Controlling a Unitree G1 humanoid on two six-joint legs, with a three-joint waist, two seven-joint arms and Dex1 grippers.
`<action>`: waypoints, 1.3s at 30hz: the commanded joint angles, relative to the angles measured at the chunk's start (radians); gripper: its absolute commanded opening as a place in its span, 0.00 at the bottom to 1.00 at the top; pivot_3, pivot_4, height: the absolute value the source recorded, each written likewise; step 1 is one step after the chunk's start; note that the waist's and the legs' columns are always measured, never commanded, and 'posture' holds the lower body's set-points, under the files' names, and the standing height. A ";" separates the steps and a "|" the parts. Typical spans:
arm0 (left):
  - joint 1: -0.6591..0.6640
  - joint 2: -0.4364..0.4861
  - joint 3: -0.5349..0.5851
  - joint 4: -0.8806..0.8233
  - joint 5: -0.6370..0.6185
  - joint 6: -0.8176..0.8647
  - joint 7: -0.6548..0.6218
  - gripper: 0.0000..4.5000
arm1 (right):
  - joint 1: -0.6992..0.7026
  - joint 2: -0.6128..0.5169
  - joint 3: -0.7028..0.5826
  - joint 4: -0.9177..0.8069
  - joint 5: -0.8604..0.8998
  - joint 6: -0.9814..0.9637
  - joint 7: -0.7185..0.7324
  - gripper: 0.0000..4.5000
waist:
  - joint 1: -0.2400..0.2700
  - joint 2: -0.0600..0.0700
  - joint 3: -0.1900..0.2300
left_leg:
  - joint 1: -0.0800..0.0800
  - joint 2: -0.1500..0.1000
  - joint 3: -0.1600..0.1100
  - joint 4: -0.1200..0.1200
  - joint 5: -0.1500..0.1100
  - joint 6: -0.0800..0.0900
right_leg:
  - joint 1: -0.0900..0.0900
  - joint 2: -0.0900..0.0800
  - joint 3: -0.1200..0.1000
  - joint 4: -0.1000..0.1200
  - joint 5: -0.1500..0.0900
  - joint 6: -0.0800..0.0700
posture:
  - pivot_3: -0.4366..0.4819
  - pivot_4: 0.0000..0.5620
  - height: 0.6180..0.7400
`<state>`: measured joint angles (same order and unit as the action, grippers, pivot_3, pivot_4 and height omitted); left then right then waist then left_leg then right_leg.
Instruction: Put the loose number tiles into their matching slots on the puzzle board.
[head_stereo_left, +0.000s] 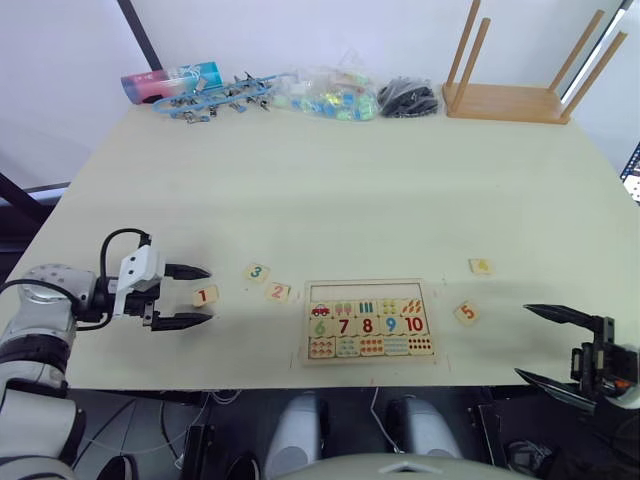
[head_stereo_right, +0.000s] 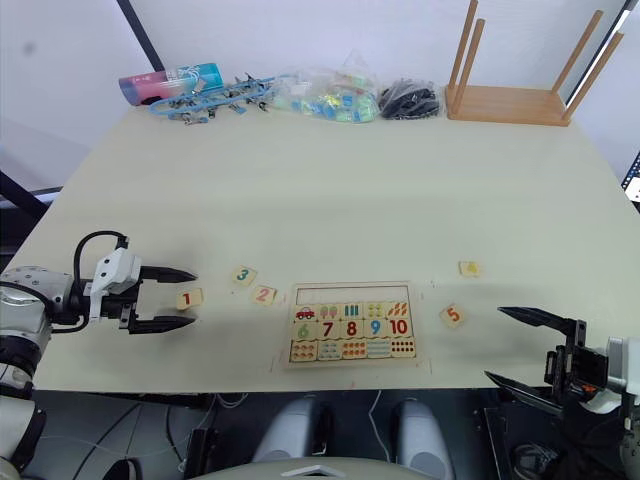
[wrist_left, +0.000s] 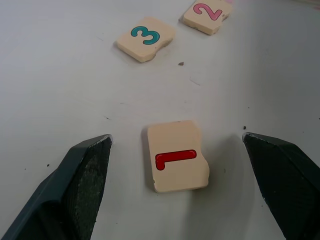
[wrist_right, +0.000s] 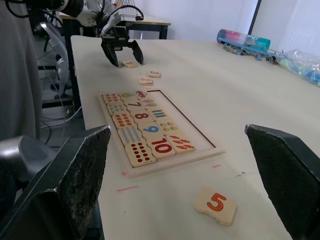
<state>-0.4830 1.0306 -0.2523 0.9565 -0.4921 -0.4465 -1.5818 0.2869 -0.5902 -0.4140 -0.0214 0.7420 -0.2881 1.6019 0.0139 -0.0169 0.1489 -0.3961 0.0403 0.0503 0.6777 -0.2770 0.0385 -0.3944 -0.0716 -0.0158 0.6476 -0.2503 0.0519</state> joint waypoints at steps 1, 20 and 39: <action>-0.006 0.019 -0.020 0.013 0.003 0.005 -0.033 0.99 | -0.002 -0.017 -0.037 -0.011 0.017 -0.005 -0.001 1.00 | 0.000 0.000 0.000 | 0.000 0.000 0.000 0.000 0.000 0.000 | 0.000 0.000 0.000 0.000 0.000 0.000 | 0.48 0.27 0.98; 0.002 0.024 0.009 -0.002 0.018 -0.060 -0.033 0.22 | -0.016 -0.018 -0.022 -0.023 0.017 0.009 -0.017 1.00 | 0.000 0.000 0.000 | 0.000 0.000 0.001 0.000 0.000 0.000 | 0.000 0.000 0.001 0.001 0.000 0.000 | 0.48 0.27 0.98; 0.065 0.032 0.158 -0.754 -0.014 0.456 0.015 0.22 | 0.005 0.009 -0.010 -0.072 0.015 0.000 -0.060 1.00 | 0.001 0.001 0.000 | 0.000 -0.001 0.000 0.000 0.000 0.000 | 0.000 0.001 0.001 0.001 0.000 0.000 | 0.48 0.27 0.98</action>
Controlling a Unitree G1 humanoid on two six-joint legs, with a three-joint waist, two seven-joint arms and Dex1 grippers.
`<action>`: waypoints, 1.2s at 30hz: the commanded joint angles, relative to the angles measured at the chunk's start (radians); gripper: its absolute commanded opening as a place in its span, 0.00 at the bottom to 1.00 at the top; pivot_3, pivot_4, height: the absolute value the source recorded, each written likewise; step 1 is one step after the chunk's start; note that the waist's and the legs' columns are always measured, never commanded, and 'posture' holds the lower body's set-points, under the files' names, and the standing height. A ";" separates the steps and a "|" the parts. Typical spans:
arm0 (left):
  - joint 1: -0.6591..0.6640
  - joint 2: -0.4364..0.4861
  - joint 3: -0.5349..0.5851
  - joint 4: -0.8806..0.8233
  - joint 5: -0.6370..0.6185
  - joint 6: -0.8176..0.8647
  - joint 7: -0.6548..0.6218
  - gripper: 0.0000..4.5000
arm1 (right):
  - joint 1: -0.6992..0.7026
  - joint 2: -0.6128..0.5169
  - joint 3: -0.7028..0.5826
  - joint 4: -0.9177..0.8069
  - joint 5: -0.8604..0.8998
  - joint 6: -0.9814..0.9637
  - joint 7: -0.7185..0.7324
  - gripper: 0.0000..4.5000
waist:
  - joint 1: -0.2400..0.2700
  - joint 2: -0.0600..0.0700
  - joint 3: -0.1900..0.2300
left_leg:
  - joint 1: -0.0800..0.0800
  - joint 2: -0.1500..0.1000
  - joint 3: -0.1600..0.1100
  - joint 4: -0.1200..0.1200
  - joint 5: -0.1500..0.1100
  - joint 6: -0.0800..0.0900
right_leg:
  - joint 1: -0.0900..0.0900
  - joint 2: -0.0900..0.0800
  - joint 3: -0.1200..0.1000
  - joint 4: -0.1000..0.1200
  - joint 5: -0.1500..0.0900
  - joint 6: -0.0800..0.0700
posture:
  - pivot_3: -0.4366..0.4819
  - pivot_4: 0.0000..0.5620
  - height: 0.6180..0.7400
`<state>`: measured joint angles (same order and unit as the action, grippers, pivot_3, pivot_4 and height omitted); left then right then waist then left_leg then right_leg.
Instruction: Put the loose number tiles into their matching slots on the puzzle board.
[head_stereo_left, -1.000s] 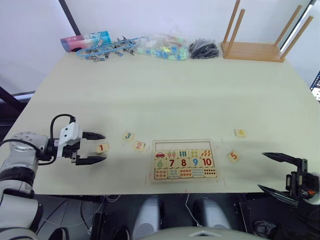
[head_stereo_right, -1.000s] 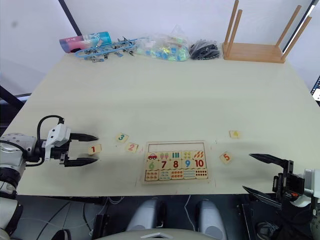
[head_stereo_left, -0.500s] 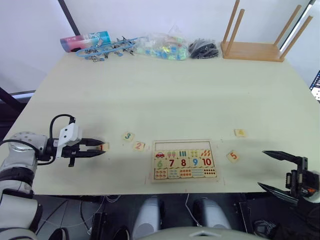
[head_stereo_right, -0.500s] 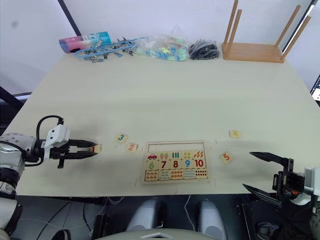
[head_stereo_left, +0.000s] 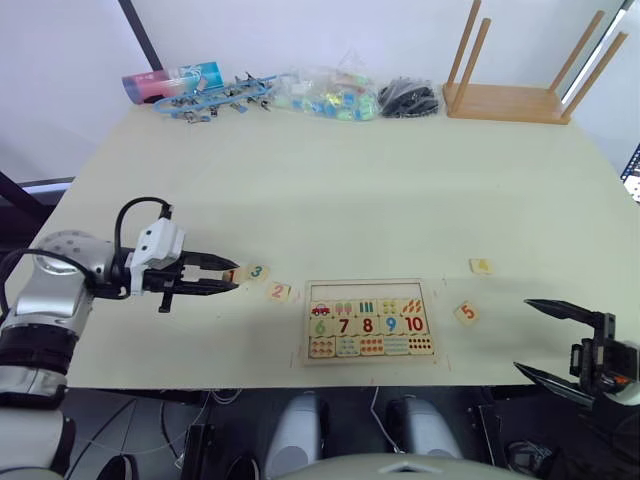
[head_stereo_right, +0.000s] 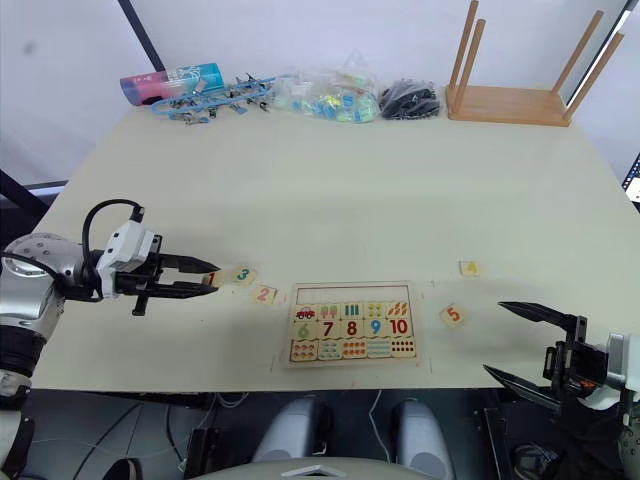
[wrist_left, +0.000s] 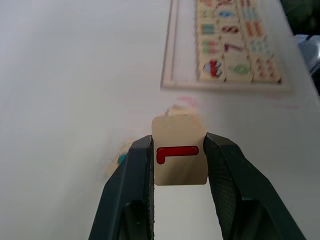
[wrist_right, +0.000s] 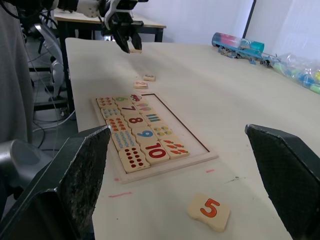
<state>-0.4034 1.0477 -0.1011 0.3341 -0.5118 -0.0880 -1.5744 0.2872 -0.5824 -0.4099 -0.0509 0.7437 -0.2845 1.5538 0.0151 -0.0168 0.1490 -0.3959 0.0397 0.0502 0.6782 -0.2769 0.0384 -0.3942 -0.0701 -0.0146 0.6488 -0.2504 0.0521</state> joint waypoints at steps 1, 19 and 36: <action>-0.024 0.009 0.004 -0.159 0.015 0.129 0.020 0.22 | 0.006 0.002 -0.013 -0.047 0.013 -0.003 -0.016 1.00 | 0.000 0.001 0.000 | 0.000 0.000 0.000 0.000 0.000 0.000 | 0.000 0.000 0.000 0.000 0.000 0.000 | 0.48 0.27 0.98; -0.231 -0.090 -0.172 -0.440 0.288 0.415 0.135 0.22 | 0.044 0.077 0.074 -0.189 -0.037 -0.016 -0.144 1.00 | 0.001 0.000 0.001 | -0.001 -0.002 -0.001 0.002 0.000 0.000 | 0.000 0.008 0.008 0.000 0.000 0.000 | 0.48 0.27 0.98; -0.317 -0.155 -0.404 -0.666 0.532 0.764 0.222 0.22 | 0.013 0.083 0.119 -0.177 -0.045 -0.037 -0.163 1.00 | 0.000 0.000 0.001 | -0.001 -0.001 -0.002 0.004 0.000 0.000 | 0.000 0.022 0.028 0.001 0.000 0.000 | 0.48 0.27 0.98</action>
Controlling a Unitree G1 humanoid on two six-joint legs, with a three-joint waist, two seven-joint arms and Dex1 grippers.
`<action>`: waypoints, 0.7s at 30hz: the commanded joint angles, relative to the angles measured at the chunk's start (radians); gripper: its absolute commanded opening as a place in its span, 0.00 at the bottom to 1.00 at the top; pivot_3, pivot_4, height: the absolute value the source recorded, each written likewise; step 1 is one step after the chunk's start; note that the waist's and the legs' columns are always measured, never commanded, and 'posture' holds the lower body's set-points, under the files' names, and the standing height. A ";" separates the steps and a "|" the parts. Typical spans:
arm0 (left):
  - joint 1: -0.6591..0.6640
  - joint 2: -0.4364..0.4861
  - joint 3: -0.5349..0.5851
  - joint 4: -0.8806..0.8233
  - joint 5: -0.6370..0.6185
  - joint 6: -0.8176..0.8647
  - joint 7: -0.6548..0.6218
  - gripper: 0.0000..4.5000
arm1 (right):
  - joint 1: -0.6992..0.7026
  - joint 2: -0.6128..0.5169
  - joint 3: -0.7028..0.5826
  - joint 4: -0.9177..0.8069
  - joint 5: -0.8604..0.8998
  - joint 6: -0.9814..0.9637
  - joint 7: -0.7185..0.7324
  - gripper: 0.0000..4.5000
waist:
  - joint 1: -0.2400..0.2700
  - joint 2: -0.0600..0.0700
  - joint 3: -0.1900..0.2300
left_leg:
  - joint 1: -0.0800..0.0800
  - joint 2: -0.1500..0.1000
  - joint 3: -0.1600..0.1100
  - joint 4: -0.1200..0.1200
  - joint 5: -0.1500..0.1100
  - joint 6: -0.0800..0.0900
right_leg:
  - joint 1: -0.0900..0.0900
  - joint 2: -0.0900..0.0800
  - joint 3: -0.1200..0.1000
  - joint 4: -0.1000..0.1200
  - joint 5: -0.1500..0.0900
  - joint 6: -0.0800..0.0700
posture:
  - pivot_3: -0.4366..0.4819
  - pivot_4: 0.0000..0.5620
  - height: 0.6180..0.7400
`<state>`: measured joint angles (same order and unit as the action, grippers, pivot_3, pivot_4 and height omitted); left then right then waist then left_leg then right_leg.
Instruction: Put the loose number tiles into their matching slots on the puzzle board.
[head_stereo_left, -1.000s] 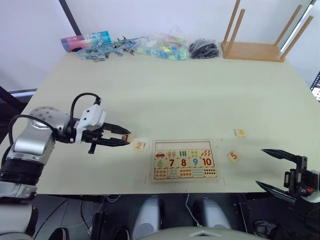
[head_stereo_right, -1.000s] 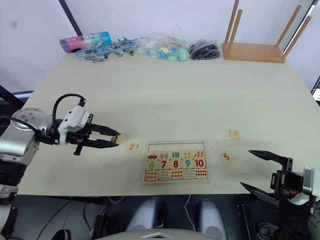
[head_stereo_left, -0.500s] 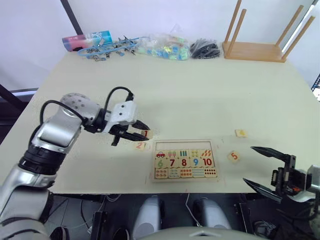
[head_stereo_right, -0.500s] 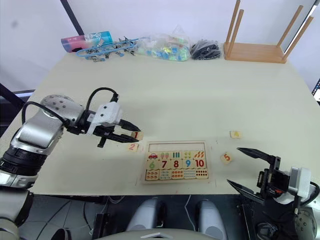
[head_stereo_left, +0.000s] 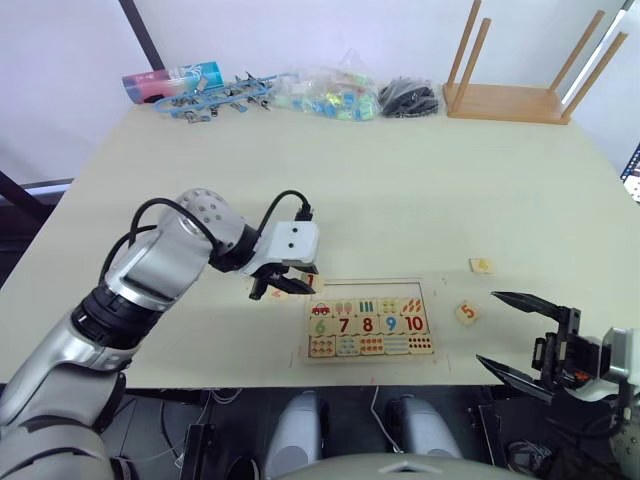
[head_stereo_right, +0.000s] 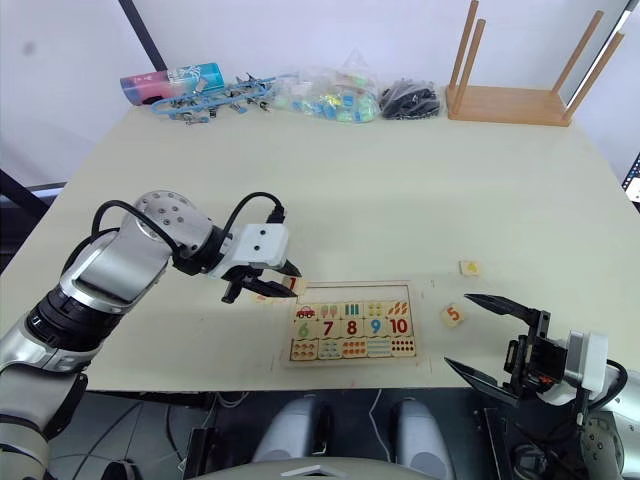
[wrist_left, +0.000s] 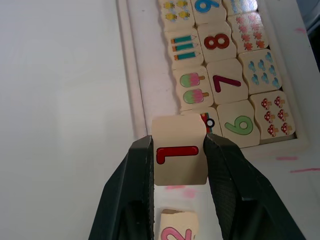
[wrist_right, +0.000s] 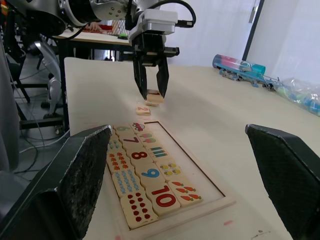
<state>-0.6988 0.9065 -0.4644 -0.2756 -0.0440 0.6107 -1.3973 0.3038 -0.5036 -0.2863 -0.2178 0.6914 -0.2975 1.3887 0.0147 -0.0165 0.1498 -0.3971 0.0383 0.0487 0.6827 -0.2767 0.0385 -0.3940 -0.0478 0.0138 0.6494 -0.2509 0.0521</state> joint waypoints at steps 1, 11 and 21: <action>-0.026 -0.018 -0.057 -0.068 0.088 0.076 0.058 0.22 | -0.005 0.002 -0.005 -0.009 0.009 -0.025 0.005 1.00 | 0.000 0.000 0.000 | 0.000 0.000 0.000 0.000 0.000 0.000 | 0.000 0.001 0.001 0.000 0.000 0.000 | 0.48 0.27 0.98; -0.027 -0.019 -0.087 -0.119 0.139 0.148 0.083 0.22 | -0.002 -0.004 -0.010 0.014 0.013 -0.042 0.025 1.00 | 0.000 0.000 0.000 | 0.000 0.000 0.000 0.000 0.000 0.000 | 0.000 0.001 0.003 0.001 -0.001 -0.001 | 0.48 0.27 0.98; -0.051 -0.033 -0.100 -0.114 0.137 0.137 0.070 0.22 | 0.021 0.002 -0.009 0.007 0.009 -0.061 0.020 1.00 | 0.000 0.000 0.000 | 0.000 0.000 0.000 0.000 0.000 0.000 | 0.000 0.001 0.003 0.001 -0.001 -0.001 | 0.48 0.27 0.98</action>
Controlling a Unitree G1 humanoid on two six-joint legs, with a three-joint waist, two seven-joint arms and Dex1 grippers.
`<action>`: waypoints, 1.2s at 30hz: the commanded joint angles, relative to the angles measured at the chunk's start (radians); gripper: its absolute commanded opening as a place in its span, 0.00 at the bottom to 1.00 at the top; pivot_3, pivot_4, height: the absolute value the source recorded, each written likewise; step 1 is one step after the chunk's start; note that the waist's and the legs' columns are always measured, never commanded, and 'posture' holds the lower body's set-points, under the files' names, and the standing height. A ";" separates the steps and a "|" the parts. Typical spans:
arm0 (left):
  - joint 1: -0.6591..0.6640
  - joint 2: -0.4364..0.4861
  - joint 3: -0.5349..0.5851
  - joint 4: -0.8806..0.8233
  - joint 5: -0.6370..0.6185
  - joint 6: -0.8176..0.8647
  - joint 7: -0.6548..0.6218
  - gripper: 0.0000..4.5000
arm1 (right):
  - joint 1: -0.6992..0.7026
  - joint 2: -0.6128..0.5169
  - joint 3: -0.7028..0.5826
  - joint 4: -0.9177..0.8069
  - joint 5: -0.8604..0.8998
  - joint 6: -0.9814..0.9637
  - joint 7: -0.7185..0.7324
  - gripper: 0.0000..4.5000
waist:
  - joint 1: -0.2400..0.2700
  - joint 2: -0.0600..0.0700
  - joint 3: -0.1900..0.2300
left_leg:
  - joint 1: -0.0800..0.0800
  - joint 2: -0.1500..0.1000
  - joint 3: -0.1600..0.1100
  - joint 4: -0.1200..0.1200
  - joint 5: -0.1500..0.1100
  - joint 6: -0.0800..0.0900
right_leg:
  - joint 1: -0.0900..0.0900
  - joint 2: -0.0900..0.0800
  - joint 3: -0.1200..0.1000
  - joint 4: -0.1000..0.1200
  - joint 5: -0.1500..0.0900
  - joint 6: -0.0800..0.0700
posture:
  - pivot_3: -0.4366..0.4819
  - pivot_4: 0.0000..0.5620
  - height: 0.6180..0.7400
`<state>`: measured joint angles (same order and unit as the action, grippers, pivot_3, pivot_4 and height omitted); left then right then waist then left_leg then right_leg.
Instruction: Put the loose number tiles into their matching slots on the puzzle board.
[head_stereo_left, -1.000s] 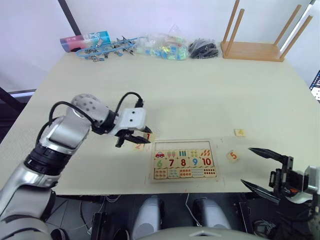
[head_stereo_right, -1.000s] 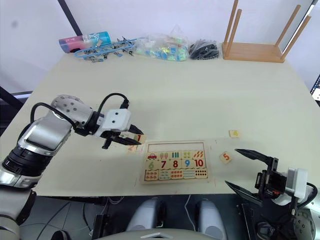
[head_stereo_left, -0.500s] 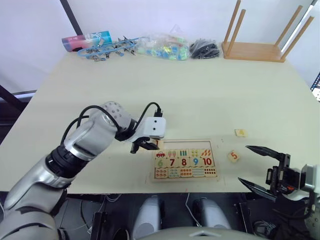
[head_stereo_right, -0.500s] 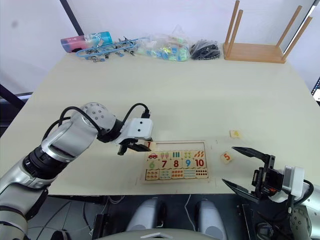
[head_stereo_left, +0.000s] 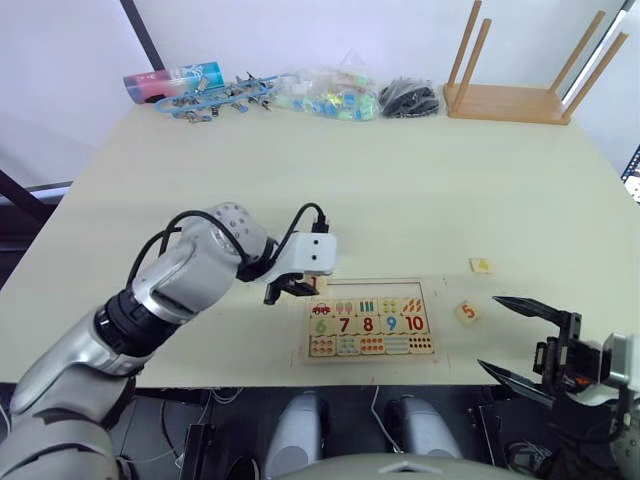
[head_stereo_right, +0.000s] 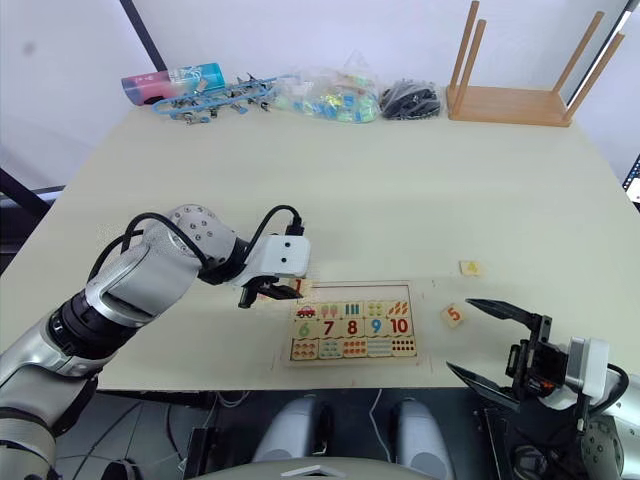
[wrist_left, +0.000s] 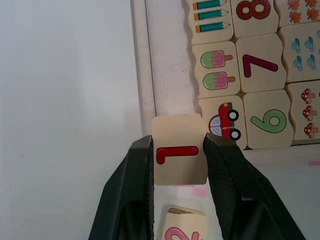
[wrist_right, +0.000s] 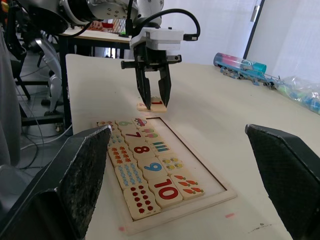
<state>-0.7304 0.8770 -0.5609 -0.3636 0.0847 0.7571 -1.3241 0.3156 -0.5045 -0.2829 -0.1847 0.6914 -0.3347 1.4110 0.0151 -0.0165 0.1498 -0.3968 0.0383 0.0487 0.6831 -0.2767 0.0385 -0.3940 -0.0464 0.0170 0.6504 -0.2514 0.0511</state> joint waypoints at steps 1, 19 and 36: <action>-0.021 -0.006 -0.008 -0.023 0.012 -0.015 -0.003 0.22 | 0.011 0.004 -0.012 -0.028 0.009 -0.024 -0.004 1.00 | 0.000 0.000 0.000 | 0.000 0.000 0.000 0.000 0.000 0.000 | 0.000 0.000 0.000 0.000 0.000 0.000 | 0.48 0.27 0.98; -0.016 -0.088 -0.081 0.125 0.095 -0.124 0.030 0.22 | 0.029 -0.004 0.004 -0.055 -0.001 -0.029 -0.031 1.00 | 0.000 0.000 0.000 | 0.000 0.000 0.000 0.001 0.000 0.000 | 0.000 0.000 0.001 0.002 0.000 0.000 | 0.48 0.27 0.98; 0.026 -0.075 -0.039 0.090 0.082 -0.130 0.011 0.22 | 0.044 -0.011 -0.004 -0.052 0.002 -0.028 -0.031 1.00 | 0.000 0.000 0.000 | 0.001 0.000 0.000 0.001 0.000 0.000 | 0.000 0.000 0.001 0.002 0.000 0.000 | 0.48 0.27 0.98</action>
<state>-0.7090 0.7972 -0.6194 -0.2547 0.1724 0.6144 -1.3044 0.3531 -0.5062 -0.2730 -0.2023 0.6840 -0.3537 1.3845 0.0154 -0.0165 0.1495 -0.3960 0.0380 0.0490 0.6840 -0.2767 0.0386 -0.3941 -0.0466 0.0179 0.6529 -0.2515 0.0512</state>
